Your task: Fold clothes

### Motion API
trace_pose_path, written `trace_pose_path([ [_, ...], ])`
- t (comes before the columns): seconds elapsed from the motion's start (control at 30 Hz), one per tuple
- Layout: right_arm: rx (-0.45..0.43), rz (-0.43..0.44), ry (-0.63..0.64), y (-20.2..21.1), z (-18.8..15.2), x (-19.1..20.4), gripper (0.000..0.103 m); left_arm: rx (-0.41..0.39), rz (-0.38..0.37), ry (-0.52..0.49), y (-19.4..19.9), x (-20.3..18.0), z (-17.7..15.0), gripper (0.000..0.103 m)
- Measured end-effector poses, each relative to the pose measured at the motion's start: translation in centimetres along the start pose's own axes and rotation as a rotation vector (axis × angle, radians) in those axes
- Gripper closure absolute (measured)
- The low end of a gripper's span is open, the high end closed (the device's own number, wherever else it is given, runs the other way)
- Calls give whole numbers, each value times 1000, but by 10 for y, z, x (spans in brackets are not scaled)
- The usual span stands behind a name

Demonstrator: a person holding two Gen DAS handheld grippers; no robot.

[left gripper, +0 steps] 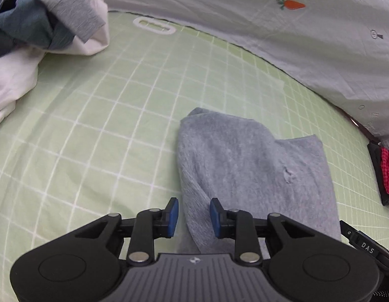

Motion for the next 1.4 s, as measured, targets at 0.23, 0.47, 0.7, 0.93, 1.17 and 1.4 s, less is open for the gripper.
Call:
trace_pose_path([
  [0.23,-46,-12,-22,13,9,18,20,-26,-78,-97,2,-9,7,26],
  [0.47,-86,130,-38,24,22,55,18,80,-79,-152,-22,-10,-18,26],
  [0.7,37,299,-70,2,5,94,16,126,-165,-59,-32,-15,-23,26],
  [0.93,135,326,-138,-20,-10,99,9,136,-181,-73,-40,-26,-25,26],
  [1.17,159,396,-78,-18,-13,117,58,160,-245,-78,-45,-41,-33,80],
  [1.4,89,390,-34,6,-2,110,80,124,-330,-207,-26,-89,-38,83],
])
Point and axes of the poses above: each gripper's, at about its wrist camera, not at the fingertips, and y roughly against the way its jaws point, x to its left, z to its top, the point moved 10 cm from there along -y, roughly the way its jaws point, and after that the axes turned 11 degrees about -x, right-handed, at the moved point
